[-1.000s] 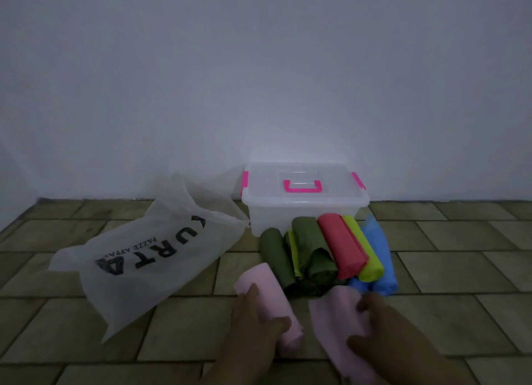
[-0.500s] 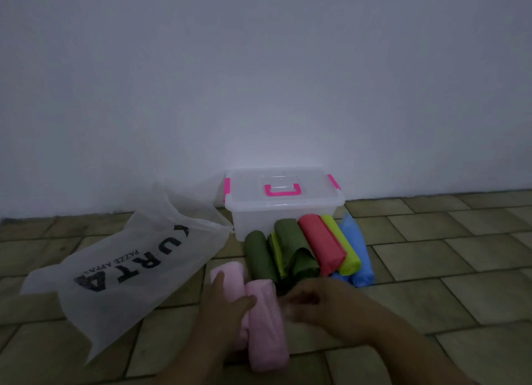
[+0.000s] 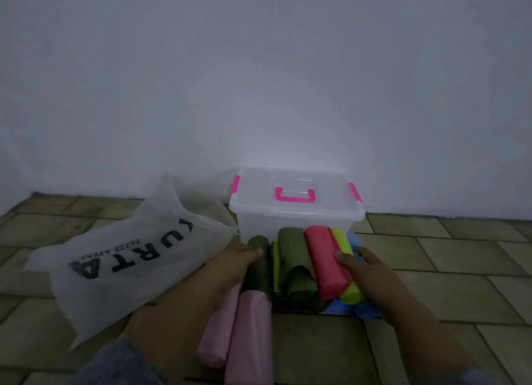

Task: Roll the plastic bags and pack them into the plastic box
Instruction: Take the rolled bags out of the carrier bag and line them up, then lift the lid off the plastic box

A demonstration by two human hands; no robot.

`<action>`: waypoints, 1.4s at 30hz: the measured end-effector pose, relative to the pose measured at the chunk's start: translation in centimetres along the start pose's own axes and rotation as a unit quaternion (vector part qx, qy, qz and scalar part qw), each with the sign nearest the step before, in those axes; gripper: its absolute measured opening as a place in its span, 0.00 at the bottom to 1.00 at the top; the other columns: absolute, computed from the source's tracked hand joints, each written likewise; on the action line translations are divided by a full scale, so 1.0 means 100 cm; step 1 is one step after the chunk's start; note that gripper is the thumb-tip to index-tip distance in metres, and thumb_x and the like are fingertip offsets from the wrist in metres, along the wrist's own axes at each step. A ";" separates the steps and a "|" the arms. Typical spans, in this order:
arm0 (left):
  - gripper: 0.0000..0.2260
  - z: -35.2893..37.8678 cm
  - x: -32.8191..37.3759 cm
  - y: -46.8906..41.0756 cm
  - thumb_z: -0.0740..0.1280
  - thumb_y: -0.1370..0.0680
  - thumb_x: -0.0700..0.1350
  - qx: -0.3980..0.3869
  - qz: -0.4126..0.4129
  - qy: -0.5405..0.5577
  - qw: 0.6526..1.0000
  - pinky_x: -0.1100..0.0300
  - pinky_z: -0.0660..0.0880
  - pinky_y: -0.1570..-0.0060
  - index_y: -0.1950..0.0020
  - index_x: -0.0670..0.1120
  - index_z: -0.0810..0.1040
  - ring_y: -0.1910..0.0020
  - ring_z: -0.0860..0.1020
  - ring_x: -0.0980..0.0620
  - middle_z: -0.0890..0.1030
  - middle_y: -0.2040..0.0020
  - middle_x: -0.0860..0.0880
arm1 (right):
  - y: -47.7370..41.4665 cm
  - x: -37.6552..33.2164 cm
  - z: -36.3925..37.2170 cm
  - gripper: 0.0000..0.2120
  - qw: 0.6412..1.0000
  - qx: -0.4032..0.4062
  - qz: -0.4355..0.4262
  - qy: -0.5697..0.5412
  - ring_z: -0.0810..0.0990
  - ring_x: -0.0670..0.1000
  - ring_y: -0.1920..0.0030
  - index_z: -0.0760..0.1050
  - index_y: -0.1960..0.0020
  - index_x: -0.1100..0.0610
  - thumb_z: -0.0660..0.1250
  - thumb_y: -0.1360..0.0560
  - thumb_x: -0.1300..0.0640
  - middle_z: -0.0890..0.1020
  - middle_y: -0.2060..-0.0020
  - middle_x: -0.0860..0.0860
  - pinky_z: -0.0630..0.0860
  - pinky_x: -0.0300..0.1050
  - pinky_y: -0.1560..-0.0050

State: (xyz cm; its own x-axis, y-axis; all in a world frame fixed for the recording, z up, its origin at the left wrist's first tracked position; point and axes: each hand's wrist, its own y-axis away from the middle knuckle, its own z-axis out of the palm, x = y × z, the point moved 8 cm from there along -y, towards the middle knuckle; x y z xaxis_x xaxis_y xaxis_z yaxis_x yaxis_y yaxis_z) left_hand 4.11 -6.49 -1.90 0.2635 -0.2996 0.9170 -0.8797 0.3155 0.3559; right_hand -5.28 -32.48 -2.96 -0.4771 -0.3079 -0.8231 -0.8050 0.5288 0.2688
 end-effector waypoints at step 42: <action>0.09 -0.076 0.048 -0.100 0.64 0.22 0.44 0.163 -0.132 0.244 0.947 0.43 0.78 0.56 0.54 0.38 0.78 0.61 0.80 0.40 0.81 0.63 0.40 | -0.112 -0.060 -0.010 0.16 0.961 0.049 0.090 -0.257 0.78 0.56 0.59 0.74 0.40 0.61 0.64 0.23 0.53 0.79 0.57 0.56 0.77 0.53 0.53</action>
State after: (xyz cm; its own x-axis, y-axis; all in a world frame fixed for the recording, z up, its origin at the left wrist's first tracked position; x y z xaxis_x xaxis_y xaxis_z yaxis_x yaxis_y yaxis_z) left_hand 17.23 -4.23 0.33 0.5723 0.1476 0.8067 -0.8126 -0.0307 0.5821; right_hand 6.26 -37.29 -0.51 -0.3486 0.2137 -0.9126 -0.6759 0.6173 0.4027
